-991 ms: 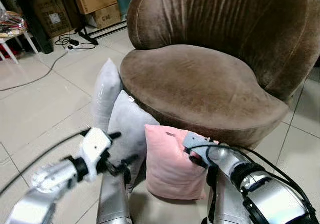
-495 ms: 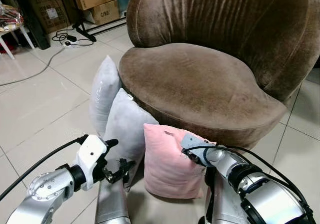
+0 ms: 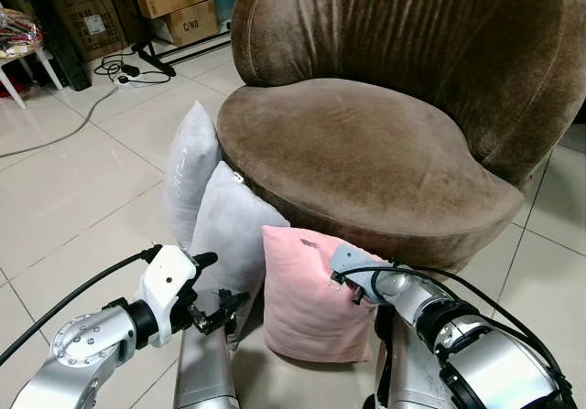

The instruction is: Move the pillow to the sofa from floor

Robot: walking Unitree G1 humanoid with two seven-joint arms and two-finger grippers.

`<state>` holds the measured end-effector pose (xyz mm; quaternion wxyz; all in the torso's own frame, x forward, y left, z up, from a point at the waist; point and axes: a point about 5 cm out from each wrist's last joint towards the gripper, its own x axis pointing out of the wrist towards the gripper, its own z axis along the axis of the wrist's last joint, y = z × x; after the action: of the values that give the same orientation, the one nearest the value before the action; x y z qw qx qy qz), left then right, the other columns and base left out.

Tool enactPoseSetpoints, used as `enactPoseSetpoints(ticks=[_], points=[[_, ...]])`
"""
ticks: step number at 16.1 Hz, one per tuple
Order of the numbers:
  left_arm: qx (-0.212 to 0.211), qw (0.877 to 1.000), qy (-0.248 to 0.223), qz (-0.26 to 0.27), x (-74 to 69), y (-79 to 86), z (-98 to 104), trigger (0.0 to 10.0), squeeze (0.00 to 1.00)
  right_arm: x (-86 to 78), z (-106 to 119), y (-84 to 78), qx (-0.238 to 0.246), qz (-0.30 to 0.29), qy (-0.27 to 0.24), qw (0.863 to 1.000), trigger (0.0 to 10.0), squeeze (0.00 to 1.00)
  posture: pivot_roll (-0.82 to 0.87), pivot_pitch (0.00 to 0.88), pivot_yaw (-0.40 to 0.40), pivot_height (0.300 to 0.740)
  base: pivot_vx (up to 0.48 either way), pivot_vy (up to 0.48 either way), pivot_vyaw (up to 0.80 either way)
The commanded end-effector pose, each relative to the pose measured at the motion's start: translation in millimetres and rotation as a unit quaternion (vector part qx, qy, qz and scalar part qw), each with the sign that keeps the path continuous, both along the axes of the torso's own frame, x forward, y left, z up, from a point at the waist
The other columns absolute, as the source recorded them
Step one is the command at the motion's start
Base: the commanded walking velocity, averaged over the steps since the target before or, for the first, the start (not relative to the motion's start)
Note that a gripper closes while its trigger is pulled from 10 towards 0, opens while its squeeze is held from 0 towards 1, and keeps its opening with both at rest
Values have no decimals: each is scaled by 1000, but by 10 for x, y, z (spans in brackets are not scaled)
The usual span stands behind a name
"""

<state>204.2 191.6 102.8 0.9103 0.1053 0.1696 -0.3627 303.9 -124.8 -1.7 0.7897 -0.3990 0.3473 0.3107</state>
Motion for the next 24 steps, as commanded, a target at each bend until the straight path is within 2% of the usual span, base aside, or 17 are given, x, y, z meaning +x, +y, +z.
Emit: enactPoseSetpoints(ticks=[1,3,6,9,10,13,14,15,17,18,20,21,22,23,24], points=[[6,1000,-6,3,6,16,36,10000,0,-24,-20,28,4,9,3,1000,0,0,29,0,21,442,0,0,0],[6,1000,-6,4,7,20,37,10000,0,-23,-18,33,7,11,-1,1000,0,0,29,0,22,442,0,0,0],[6,1000,-17,16,15,16,45,10000,0,-3,39,84,84,12,-7,996,0,0,33,0,17,442,0,0,0],[10,999,-31,33,39,29,59,10000,0,42,111,56,125,8,-23,992,0,0,37,0,13,442,0,0,0],[12,997,-52,60,91,53,83,10000,0,98,231,-3,173,18,-58,983,0,0,38,0,13,442,0,0,0],[4,990,-91,105,179,90,167,10000,0,191,519,-184,274,7,-120,954,0,0,30,0,19,442,0,0,0],[3,987,-105,118,203,101,200,10000,0,217,681,-279,318,-4,-148,936,0,0,25,0,20,442,0,0,0],[2,983,-122,135,229,116,242,10000,0,213,929,-413,368,-7,-193,910,0,0,23,0,16,442,0,0,0],[2,978,-144,150,253,122,312,10000,0,183,1290,-559,422,-25,-250,871,0,0,27,0,4,442,0,0,0],[-4,973,-167,161,279,116,406,10000,0,129,1656,-702,472,-46,-302,827,0,0,26,0,6,442,0,0,0],[-15,967,-189,169,311,88,521,10000,0,81,2009,-826,521,-80,-347,776,0,0,21,0,8,442,0,0,0],[-18,962,-207,174,326,52,601,10000,0,58,2198,-863,546,-122,-382,735,0,0,15,0,10,442,0,0,0],[-17,957,-222,187,339,42,656,10000,0,47,2252,-846,550,-156,-396,718,0,0,10,0,9,442,0,0,0],[-18,950,-235,203,357,39,708,10000,0,45,2238,-778,540,-179,-395,722,2196,0,11,0,10,442,0,0,0],[-18,938,-253,237,402,57,776,10000,0,48,2210,-611,523,-198,-393,730,10000,0,11,0,15,442,0,0,0]])
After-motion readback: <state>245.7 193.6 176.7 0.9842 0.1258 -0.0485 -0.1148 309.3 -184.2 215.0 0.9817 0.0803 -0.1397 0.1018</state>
